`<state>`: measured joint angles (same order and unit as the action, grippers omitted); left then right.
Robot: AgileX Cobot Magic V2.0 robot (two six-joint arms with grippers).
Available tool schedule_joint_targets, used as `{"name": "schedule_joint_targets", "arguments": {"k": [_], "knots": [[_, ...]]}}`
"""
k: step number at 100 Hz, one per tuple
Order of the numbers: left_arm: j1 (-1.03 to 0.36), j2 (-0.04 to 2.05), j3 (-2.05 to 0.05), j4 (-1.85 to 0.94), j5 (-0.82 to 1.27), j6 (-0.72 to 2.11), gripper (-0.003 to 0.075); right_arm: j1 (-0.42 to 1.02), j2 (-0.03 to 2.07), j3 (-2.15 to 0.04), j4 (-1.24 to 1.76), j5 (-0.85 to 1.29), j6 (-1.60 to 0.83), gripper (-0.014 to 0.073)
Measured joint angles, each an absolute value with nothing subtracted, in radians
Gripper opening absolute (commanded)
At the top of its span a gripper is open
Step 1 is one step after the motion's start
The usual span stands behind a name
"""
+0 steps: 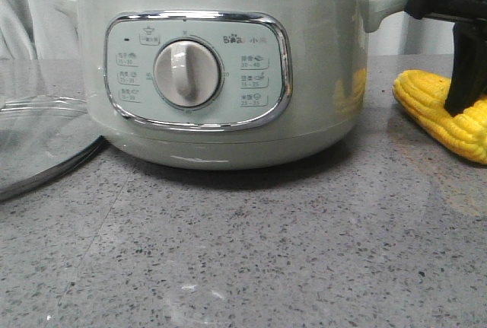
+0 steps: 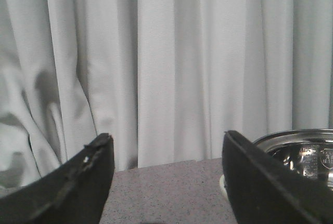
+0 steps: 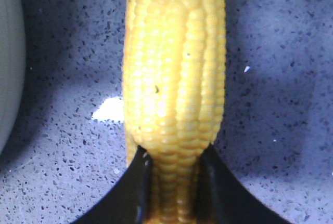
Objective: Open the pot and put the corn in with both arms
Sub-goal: 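Grasp the yellow corn cob with the right gripper and lift it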
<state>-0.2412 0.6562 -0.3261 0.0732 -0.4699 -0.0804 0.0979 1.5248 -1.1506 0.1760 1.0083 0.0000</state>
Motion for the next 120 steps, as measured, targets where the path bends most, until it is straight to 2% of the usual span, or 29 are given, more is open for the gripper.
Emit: {"name": "schedule_joint_targets", "arguments": {"k": [20, 37, 64, 89, 120], "knots": [[-0.241, 0.656, -0.326, 0.073, -0.463, -0.08, 0.0429, 0.098, 1.48, -1.142, 0.112, 1.018, 0.0, -0.007], [-0.241, 0.656, -0.326, 0.073, -0.463, -0.08, 0.0429, 0.098, 1.358, -1.149, 0.02, 1.057, 0.029, -0.007], [-0.241, 0.656, -0.326, 0.073, -0.463, -0.08, 0.0429, 0.137, 1.262, -1.376, 0.027, 1.126, 0.031, -0.007], [-0.241, 0.655, -0.326, 0.073, -0.462, -0.08, 0.0429, 0.315, 1.307, -1.574, 0.1, 1.129, 0.029, -0.007], [-0.241, 0.655, -0.326, 0.073, -0.462, -0.08, 0.0426, 0.48, 1.515, -1.653, 0.153, 1.028, 0.028, -0.0061]]}}
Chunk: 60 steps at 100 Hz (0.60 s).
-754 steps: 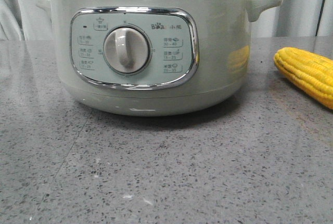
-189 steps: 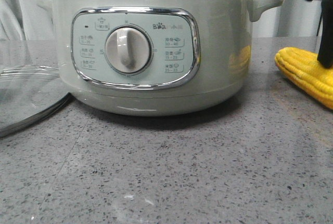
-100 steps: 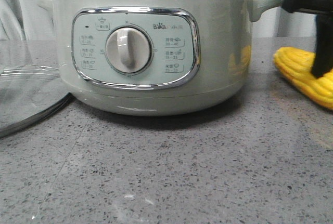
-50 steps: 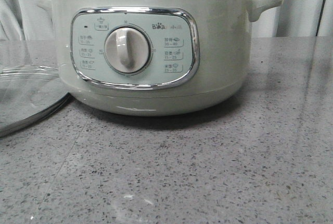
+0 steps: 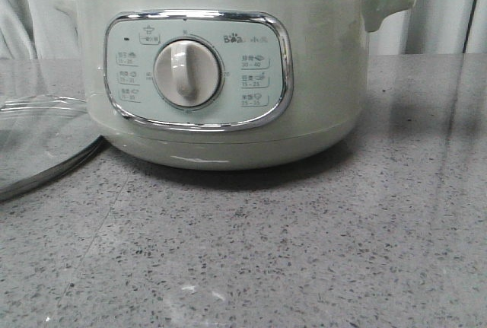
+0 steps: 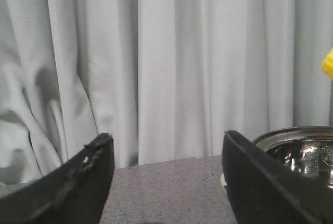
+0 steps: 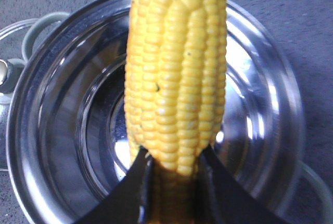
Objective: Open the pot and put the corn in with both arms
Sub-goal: 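Grasp the yellow corn cob with the right gripper and lift it, then move the corn over the open pot and lower it inside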
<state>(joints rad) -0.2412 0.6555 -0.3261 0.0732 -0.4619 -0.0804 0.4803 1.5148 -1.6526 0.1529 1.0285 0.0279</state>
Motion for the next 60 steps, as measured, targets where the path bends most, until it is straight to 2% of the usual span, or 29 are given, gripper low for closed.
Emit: {"name": "schedule_joint_targets", "arguments": {"k": [12, 27, 34, 41, 60], "knots": [[-0.241, 0.655, -0.326, 0.073, -0.462, -0.08, 0.0426, 0.498, 1.592, -1.661, 0.153, 1.02, 0.028, 0.0022], [-0.241, 0.655, -0.326, 0.073, -0.462, -0.08, 0.0426, 0.505, 1.646, -1.661, 0.153, 1.017, 0.028, 0.0205], [-0.241, 0.655, -0.326, 0.073, -0.462, -0.08, 0.0426, 0.505, 1.655, -1.661, 0.153, 1.017, 0.028, 0.0265], [-0.241, 0.655, -0.326, 0.073, -0.462, -0.08, 0.0426, 0.505, 1.657, -1.661, 0.153, 1.017, 0.028, 0.0295], [-0.241, 0.655, -0.326, 0.073, -0.462, -0.08, 0.0426, 0.505, 1.657, -1.661, 0.153, 1.017, 0.028, 0.0296]]}}
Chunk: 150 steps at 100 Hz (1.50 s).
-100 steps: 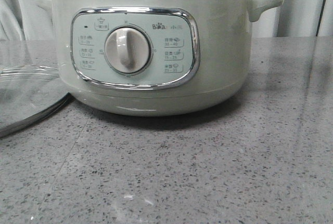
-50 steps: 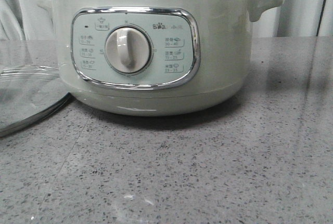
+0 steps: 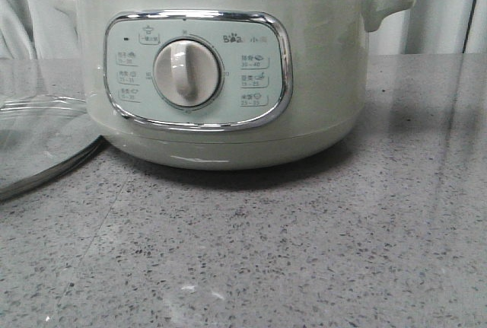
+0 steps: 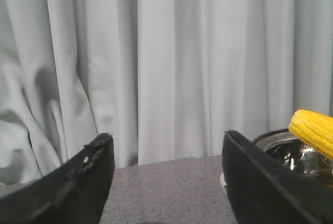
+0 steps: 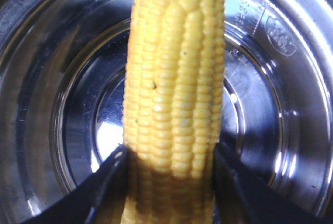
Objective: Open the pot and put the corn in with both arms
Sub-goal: 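Move the corn over the open pot and lower it inside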
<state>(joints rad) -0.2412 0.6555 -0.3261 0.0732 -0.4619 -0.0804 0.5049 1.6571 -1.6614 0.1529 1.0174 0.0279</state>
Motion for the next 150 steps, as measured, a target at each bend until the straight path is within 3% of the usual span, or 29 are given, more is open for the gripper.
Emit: {"name": "schedule_joint_targets", "arguments": {"k": [64, 74, 92, 128, 150], "knots": [[-0.241, 0.655, -0.326, 0.073, -0.462, -0.08, 0.0426, 0.505, 1.657, -1.661, 0.153, 1.017, 0.028, 0.0295], [-0.241, 0.655, -0.326, 0.073, -0.462, -0.08, 0.0412, 0.505, 1.657, -1.661, 0.153, 1.017, 0.028, 0.0218], [-0.241, 0.655, -0.326, 0.073, -0.461, -0.08, 0.0298, 0.505, 1.639, -1.661, 0.153, 1.019, 0.028, -0.007], [-0.241, 0.655, -0.326, 0.073, -0.437, -0.08, 0.0008, 0.505, 1.496, -1.661, 0.081, 1.081, 0.028, -0.007], [-0.241, 0.655, -0.326, 0.073, -0.426, -0.08, -0.002, 0.505, 1.337, -1.599, 0.039, 1.04, 0.0, -0.007]]}}
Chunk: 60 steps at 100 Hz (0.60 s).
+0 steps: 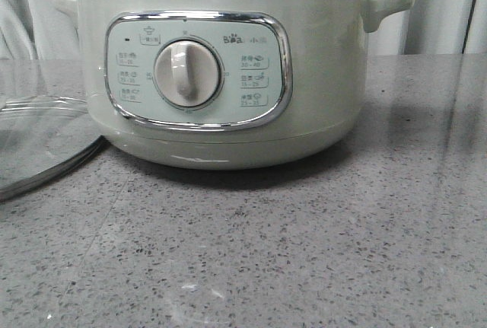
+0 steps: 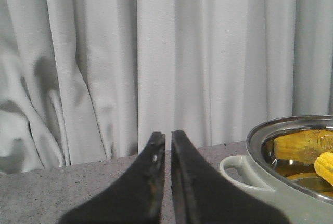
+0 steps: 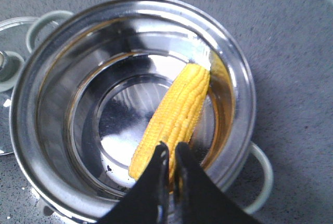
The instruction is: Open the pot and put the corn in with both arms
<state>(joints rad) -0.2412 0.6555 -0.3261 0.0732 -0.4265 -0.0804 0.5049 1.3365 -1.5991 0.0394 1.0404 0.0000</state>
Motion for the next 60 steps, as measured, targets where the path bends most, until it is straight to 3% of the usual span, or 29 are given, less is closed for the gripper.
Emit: {"name": "schedule_joint_targets", "arguments": {"k": [40, 60], "knots": [[-0.241, 0.611, -0.326, 0.073, -0.41, -0.108, -0.002, 0.505, 0.905, -1.033, -0.047, 0.65, -0.005, -0.007], [-0.241, 0.5, -0.326, 0.073, -0.278, -0.121, -0.002, 0.505, 0.676, -0.721, -0.127, 0.492, -0.007, -0.007]]}}
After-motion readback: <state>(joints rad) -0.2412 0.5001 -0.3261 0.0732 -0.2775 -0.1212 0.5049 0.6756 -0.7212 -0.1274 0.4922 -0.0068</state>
